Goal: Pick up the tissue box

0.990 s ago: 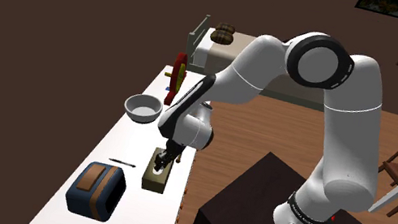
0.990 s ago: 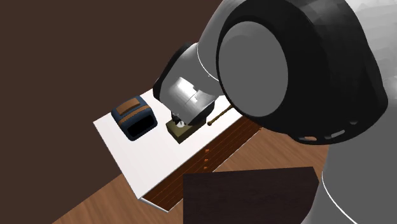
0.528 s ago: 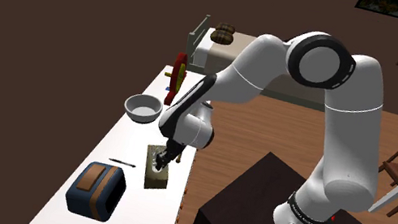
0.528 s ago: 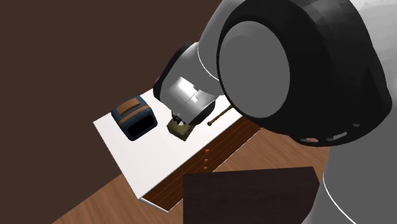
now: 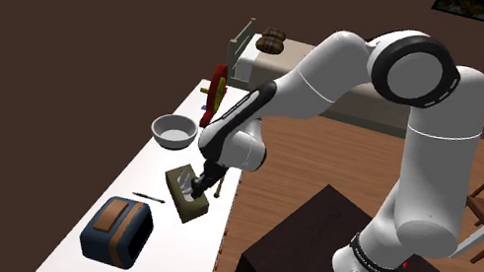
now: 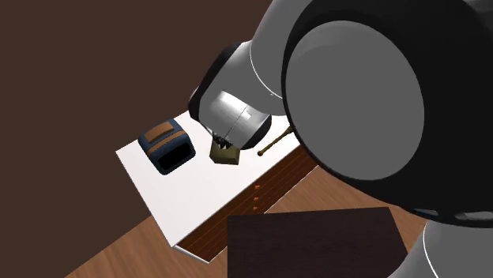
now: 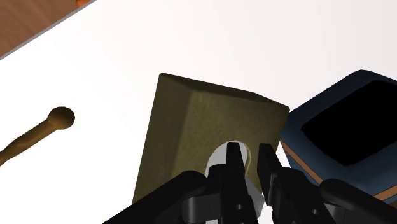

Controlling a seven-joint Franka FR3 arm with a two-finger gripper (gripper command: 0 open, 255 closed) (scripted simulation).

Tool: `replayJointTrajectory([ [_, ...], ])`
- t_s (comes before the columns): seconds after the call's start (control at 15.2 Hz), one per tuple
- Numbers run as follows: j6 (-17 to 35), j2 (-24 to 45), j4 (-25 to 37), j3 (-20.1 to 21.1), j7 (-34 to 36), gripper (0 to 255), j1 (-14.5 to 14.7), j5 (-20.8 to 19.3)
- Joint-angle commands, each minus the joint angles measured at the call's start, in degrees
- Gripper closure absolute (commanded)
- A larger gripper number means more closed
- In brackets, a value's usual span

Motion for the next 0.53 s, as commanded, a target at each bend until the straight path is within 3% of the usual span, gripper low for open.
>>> replayJointTrajectory([
  [0.0, -1.0, -1.9, -0.9, -0.8, 1.7, 255, 0.5, -1.5],
  [0.46, -3.7, -6.2, -2.4, -2.9, 6.7, 255, 2.0, -5.9],
])
